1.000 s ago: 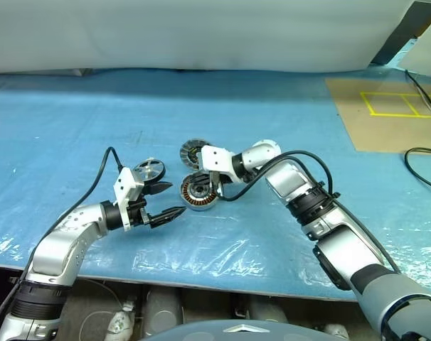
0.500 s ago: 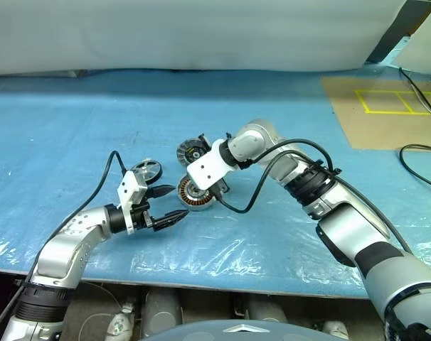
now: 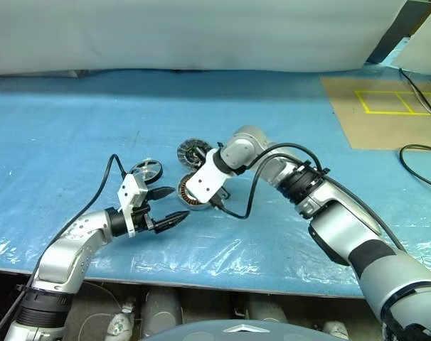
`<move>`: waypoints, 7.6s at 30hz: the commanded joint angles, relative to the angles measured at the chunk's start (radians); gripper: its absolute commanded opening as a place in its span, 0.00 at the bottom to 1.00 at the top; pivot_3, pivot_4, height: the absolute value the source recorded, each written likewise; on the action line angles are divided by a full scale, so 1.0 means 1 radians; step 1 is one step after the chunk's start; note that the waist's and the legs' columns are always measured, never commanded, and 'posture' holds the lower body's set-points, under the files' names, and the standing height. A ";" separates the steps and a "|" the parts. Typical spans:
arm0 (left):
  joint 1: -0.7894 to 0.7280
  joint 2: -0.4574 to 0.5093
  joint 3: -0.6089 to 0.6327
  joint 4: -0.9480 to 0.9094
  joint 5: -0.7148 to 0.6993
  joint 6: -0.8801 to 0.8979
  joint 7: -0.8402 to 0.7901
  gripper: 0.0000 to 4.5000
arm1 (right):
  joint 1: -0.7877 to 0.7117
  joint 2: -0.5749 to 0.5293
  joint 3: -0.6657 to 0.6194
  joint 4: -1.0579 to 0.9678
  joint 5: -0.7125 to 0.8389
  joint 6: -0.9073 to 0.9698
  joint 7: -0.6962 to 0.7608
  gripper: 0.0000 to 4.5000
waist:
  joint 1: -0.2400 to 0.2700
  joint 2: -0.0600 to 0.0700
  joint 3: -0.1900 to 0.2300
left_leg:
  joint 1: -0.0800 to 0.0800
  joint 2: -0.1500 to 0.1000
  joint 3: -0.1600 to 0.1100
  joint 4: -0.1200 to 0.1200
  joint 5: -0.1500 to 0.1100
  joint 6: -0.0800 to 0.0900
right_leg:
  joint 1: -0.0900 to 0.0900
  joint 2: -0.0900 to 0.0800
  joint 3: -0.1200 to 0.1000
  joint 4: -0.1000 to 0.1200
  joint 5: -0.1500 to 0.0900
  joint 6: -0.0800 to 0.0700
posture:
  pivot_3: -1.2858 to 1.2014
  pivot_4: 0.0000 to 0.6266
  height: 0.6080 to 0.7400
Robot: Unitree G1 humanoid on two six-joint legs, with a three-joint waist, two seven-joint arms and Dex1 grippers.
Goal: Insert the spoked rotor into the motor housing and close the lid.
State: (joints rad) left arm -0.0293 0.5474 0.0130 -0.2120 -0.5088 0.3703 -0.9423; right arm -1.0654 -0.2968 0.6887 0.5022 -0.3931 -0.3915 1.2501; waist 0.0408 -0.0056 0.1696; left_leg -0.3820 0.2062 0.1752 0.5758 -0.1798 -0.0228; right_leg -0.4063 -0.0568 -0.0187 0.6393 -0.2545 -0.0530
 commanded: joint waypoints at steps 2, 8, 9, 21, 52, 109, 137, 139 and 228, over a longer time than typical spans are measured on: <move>0.001 0.003 0.010 -0.022 -0.005 -0.012 -0.003 0.98 | -0.037 0.014 -0.016 0.004 -0.001 -0.022 -0.011 0.00 | 0.000 0.000 0.000 | 0.000 0.000 0.000 0.000 0.000 0.000 | 0.000 0.000 0.000 0.000 0.000 0.000 | 0.52 0.24 1.00; -0.002 0.002 0.011 -0.003 -0.001 -0.024 -0.012 0.98 | -0.043 0.011 0.003 0.049 -0.042 -0.054 -0.030 0.00 | 0.000 0.000 0.000 | 0.000 0.000 0.000 0.000 0.000 0.000 | 0.000 0.000 0.000 0.000 0.000 0.000 | 0.52 0.24 1.00; -0.004 0.000 0.009 -0.006 -0.001 -0.022 -0.009 0.98 | -0.043 0.012 0.004 0.056 -0.049 -0.058 -0.034 0.00 | 0.000 0.000 0.000 | 0.000 0.000 0.000 0.000 0.000 0.000 | 0.000 0.000 0.000 0.000 0.000 0.000 | 0.52 0.24 1.00; -0.013 -0.005 -0.003 -0.047 -0.006 0.011 0.023 0.98 | -0.047 0.012 0.008 0.085 -0.088 -0.101 -0.030 0.00 | 0.000 0.000 0.000 | 0.000 0.000 0.000 0.000 0.000 0.000 | 0.000 0.000 0.000 0.000 0.000 0.000 | 0.52 0.24 1.00; 0.012 -0.016 0.029 -0.089 -0.032 0.024 0.051 0.98 | 0.159 0.063 -0.352 -0.306 0.161 0.807 -0.098 0.00 | 0.012 -0.001 0.000 | -0.001 0.000 -0.001 0.000 0.000 0.000 | 0.000 0.001 -0.001 0.000 0.000 0.000 | 0.52 0.24 1.00; -0.022 0.038 0.097 -0.039 -0.061 0.049 0.052 0.98 | 0.370 0.089 -0.382 -0.197 0.568 0.822 -0.185 0.00 | 0.003 0.002 0.000 | 0.010 -0.001 0.000 -0.008 0.001 -0.003 | 0.007 0.000 0.002 -0.007 0.000 0.000 | 0.52 0.24 1.00; -0.991 0.191 -0.282 1.133 0.491 -0.421 -0.555 0.84 | 0.571 -0.179 -0.526 -0.754 0.740 1.146 -0.313 0.00 | 0.052 0.000 0.001 | 0.000 -0.002 -0.001 -0.012 0.001 -0.006 | 0.003 0.001 -0.004 -0.015 0.004 0.006 | 0.52 0.24 1.00; -1.033 0.169 -0.285 1.212 0.521 -0.503 -0.556 0.70 | 0.587 -0.187 -0.530 -0.771 0.744 1.158 -0.328 0.00 | 0.056 0.000 0.001 | -0.001 -0.002 -0.002 -0.012 0.000 -0.008 | 0.003 0.002 -0.006 -0.015 0.004 0.006 | 0.52 0.24 1.00; -0.814 -0.009 -0.237 0.679 0.309 -0.133 -0.588 0.33 | 0.666 -0.227 -0.554 -0.798 0.763 1.170 -0.523 0.00 | 0.058 0.002 0.000 | -0.002 -0.002 -0.004 -0.010 0.001 -0.006 | 0.004 -0.001 -0.006 -0.015 0.005 0.008 | 0.52 0.24 1.00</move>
State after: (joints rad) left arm -0.8181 0.5446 -0.2254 0.4639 -0.1979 0.2658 -1.5156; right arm -0.4074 -0.5232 0.1680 -0.2507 0.3548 0.7770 0.7367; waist 0.0986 -0.0039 0.1696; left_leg -0.3841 0.2041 0.1715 0.5656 -0.1788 -0.0294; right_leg -0.4025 -0.0576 -0.0245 0.6244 -0.2495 -0.0448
